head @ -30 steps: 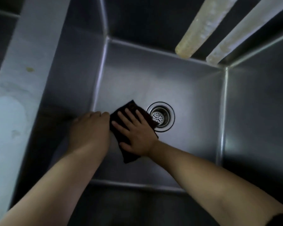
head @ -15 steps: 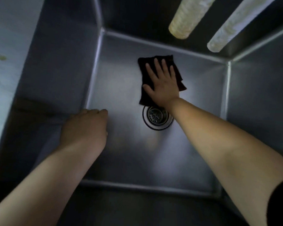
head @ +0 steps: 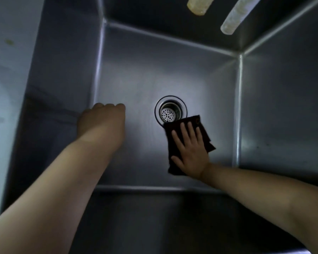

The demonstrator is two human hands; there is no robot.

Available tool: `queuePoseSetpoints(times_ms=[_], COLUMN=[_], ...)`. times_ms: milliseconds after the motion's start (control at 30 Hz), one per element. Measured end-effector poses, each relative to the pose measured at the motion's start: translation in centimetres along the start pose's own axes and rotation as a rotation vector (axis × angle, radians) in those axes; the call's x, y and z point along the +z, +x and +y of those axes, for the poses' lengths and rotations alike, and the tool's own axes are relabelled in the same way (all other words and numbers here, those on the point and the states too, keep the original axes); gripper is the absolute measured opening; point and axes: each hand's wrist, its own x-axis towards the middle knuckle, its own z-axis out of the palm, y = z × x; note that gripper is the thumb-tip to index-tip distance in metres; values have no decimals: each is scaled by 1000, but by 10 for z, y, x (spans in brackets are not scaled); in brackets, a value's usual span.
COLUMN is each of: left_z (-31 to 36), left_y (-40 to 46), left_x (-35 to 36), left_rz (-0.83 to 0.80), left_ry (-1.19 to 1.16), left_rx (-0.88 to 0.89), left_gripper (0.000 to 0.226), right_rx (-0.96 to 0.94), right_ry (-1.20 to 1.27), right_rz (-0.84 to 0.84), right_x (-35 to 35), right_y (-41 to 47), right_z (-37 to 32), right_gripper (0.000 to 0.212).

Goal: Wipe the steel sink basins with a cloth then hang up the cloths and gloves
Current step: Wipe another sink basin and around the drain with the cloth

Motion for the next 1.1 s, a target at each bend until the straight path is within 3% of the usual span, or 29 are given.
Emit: queuePoseSetpoints(times_ms=[300,600,700,833,933,1100], left_z=[1,4,6,11,14,15], left_y=[-1,-4,-5,-8,-7,-6], left_x=[-1,4,3,1,5,11], left_rz=[-12,-65,-56,48,137,184], left_ry=[8,-15,-108,-252,-304,-278], left_rx=[6,29,70,171,252,317], left_gripper=[36,39,38,45,58,59], right_rx=[-444,-607,-548,-322,-160,108], right_ry=[-30,21,10,-11,-12,19], right_rz=[-63,-29,-14,20,42,70], right_x=[6,18,19,15,7,-12], right_y=[32,-6,-23,-23,-2,59], right_z=[-111,-37,2,34,51,82], right_gripper=[78,65,67,72,77,79])
